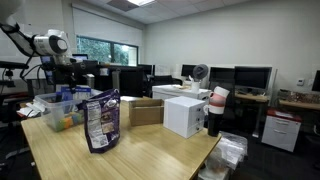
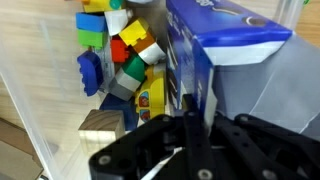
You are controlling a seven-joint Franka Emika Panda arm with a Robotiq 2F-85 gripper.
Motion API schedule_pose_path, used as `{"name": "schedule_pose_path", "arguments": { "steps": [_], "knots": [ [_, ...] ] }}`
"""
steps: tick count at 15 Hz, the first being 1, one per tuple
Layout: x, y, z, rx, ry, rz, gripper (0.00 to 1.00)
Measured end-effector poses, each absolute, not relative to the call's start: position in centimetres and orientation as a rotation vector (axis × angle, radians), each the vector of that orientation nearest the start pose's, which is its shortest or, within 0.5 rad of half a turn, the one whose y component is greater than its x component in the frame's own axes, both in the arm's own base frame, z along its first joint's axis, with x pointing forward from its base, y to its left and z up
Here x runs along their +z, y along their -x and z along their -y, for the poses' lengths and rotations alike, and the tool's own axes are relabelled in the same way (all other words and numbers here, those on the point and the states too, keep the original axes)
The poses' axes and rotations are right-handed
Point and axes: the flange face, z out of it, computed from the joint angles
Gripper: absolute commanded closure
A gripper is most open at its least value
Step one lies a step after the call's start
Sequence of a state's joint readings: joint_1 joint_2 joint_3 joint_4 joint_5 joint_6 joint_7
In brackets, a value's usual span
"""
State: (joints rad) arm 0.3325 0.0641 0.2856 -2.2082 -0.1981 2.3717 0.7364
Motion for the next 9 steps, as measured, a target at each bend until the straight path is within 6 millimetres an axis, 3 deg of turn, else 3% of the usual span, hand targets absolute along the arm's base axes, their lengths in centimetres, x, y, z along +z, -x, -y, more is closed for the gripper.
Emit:
{"name": "schedule_pose_path", "arguments": {
  "steps": [9],
  "knots": [
    [38.4,-45.9,-32.0,-0.288,3.153,0.011,0.96]
  ]
}}
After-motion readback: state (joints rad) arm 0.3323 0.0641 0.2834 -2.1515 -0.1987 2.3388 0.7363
